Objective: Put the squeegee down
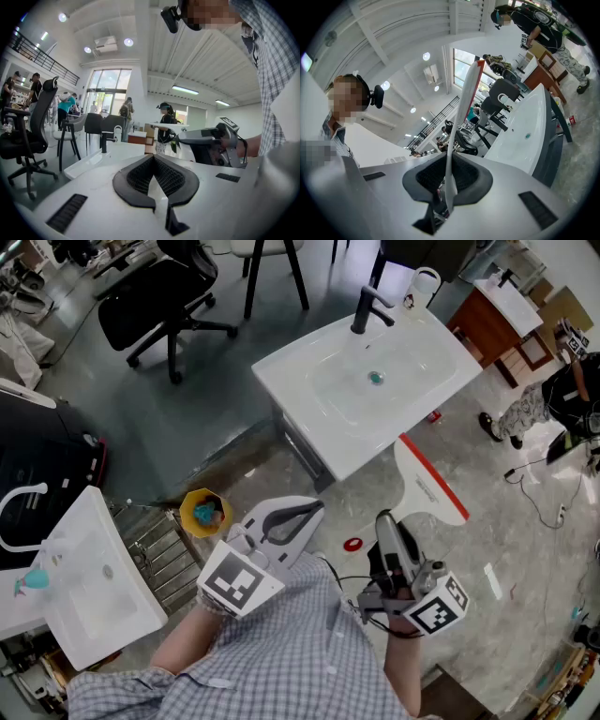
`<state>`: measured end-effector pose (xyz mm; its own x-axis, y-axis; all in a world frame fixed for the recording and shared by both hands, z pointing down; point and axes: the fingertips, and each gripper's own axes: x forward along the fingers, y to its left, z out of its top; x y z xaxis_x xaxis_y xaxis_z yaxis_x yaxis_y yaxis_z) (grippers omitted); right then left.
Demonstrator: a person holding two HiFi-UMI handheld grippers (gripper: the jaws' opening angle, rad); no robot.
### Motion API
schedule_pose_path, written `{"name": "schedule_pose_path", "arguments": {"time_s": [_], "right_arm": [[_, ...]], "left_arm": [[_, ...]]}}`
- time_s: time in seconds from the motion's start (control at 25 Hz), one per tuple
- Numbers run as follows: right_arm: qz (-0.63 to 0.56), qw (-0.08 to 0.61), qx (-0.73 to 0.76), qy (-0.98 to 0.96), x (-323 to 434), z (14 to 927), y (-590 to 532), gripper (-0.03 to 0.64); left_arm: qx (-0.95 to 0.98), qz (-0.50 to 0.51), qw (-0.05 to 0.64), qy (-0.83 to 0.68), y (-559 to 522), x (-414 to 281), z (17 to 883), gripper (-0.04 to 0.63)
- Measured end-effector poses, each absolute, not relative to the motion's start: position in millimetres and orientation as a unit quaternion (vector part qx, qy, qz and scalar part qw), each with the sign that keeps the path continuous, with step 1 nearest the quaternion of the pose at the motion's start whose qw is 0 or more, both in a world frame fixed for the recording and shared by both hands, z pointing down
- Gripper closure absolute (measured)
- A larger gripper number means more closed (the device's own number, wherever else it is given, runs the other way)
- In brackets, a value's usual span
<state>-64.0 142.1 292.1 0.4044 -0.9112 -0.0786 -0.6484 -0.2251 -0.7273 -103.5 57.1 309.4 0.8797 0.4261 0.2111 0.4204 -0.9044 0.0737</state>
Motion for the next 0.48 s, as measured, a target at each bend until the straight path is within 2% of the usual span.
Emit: {"name": "schedule_pose_path", "arguments": {"time_s": [0.48], "right_arm": [[-0.190,0.342,-0.763,0.514,-62.8,294.6,137.6,0.583]], "left_arm": [[0.968,0.112,0.009,0.226,59.0,-101.0,310.4,0.591]]}}
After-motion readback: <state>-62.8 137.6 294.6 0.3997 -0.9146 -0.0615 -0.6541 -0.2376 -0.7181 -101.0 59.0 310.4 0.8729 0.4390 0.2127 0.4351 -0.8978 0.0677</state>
